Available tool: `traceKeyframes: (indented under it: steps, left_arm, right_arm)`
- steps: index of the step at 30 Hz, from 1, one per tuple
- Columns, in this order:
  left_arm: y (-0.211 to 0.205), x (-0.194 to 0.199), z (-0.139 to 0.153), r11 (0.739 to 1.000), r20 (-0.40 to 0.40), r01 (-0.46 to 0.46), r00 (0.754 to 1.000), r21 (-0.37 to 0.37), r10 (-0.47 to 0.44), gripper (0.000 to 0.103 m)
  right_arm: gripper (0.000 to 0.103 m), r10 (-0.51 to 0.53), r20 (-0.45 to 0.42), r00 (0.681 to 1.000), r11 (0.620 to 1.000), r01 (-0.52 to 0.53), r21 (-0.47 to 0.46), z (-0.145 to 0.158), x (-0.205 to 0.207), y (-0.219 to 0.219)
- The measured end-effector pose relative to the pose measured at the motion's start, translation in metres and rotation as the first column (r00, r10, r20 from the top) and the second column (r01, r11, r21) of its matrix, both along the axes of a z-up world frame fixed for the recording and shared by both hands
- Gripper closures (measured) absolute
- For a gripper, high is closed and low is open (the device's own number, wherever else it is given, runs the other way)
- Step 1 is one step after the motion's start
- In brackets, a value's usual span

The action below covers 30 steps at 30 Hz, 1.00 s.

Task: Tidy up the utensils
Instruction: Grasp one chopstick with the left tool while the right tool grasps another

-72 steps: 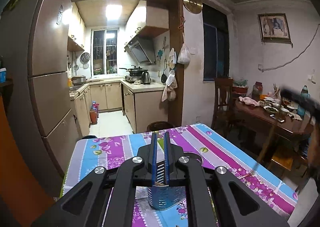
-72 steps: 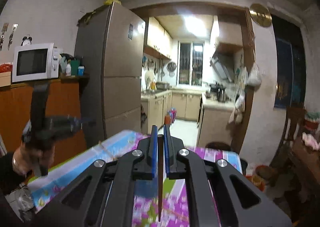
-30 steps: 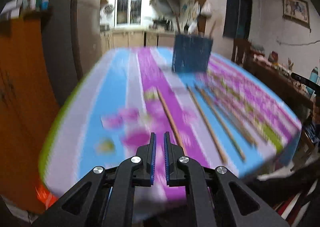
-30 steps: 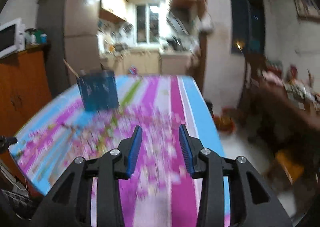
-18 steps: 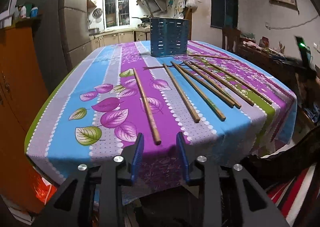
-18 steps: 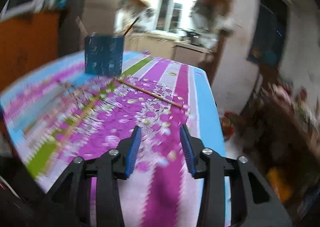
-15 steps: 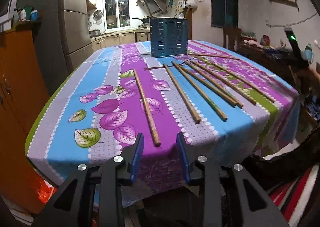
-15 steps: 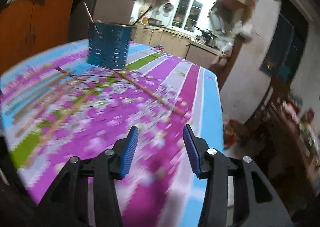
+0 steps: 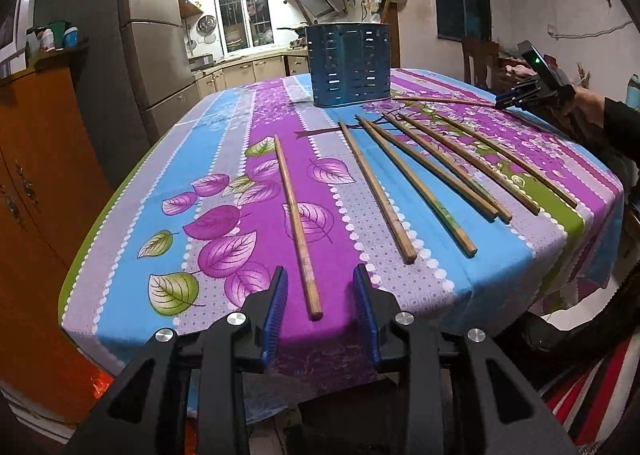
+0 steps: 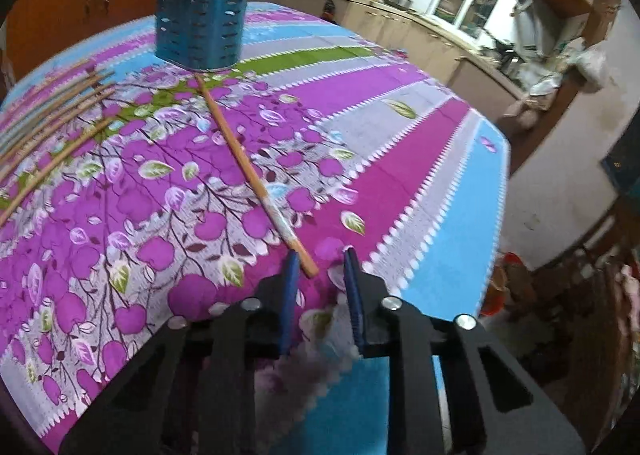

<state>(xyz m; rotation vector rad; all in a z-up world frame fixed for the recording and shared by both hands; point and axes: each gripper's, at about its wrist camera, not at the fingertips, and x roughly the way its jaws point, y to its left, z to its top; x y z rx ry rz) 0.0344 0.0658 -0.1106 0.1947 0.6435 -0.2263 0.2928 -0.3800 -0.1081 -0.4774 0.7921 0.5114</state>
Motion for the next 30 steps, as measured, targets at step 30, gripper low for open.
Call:
traceKeyframes:
  steps: [30]
  left_arm:
    - [-0.001, 0.002, -0.003, 0.999, 0.031, 0.035, 0.999, 0.002, -0.035, 0.068]
  right_arm:
    - [0.098, -0.279, 0.089, 0.956, 0.879, 0.218, 0.424, 0.084, -0.118, 0.013]
